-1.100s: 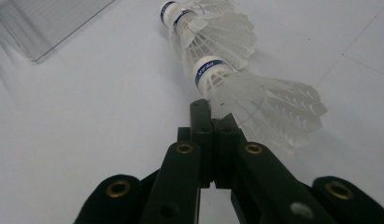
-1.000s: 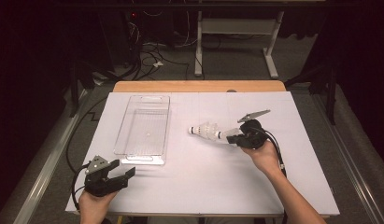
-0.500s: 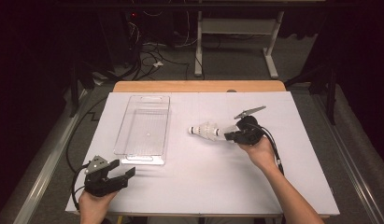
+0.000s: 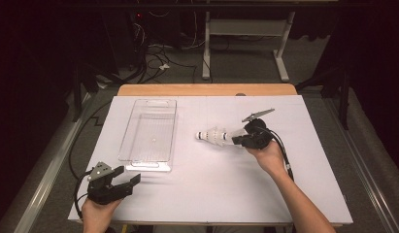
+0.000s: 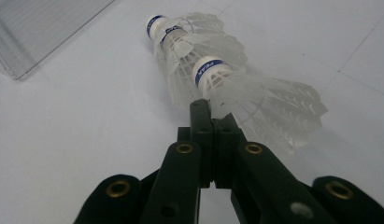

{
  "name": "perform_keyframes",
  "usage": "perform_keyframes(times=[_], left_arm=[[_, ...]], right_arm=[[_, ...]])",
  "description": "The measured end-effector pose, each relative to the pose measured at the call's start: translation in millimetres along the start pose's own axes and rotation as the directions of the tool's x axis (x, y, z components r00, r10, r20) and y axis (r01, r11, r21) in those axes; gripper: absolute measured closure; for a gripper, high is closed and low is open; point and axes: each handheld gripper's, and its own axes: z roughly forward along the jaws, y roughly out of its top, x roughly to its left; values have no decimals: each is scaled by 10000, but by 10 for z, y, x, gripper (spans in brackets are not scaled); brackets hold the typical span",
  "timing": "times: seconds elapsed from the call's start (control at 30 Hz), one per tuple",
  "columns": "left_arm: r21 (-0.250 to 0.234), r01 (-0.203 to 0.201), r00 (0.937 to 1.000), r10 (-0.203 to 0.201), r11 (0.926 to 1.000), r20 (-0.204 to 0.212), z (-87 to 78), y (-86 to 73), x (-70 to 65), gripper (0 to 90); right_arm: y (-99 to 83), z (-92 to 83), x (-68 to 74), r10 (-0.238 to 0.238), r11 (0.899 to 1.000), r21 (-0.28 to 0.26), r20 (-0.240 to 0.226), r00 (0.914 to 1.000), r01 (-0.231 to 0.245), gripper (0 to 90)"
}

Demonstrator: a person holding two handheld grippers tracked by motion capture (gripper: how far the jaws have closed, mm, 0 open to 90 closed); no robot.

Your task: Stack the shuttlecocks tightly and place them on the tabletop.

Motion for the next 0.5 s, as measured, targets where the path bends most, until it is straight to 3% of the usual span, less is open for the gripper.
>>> perform_keyframes(times=[0.5], left_arm=[[-63, 36, 10000, -36, 10000, 44, -7, 1, 8, 252]], right_arm=[[73, 74, 34, -88, 9999, 100, -59, 9999, 89, 900]])
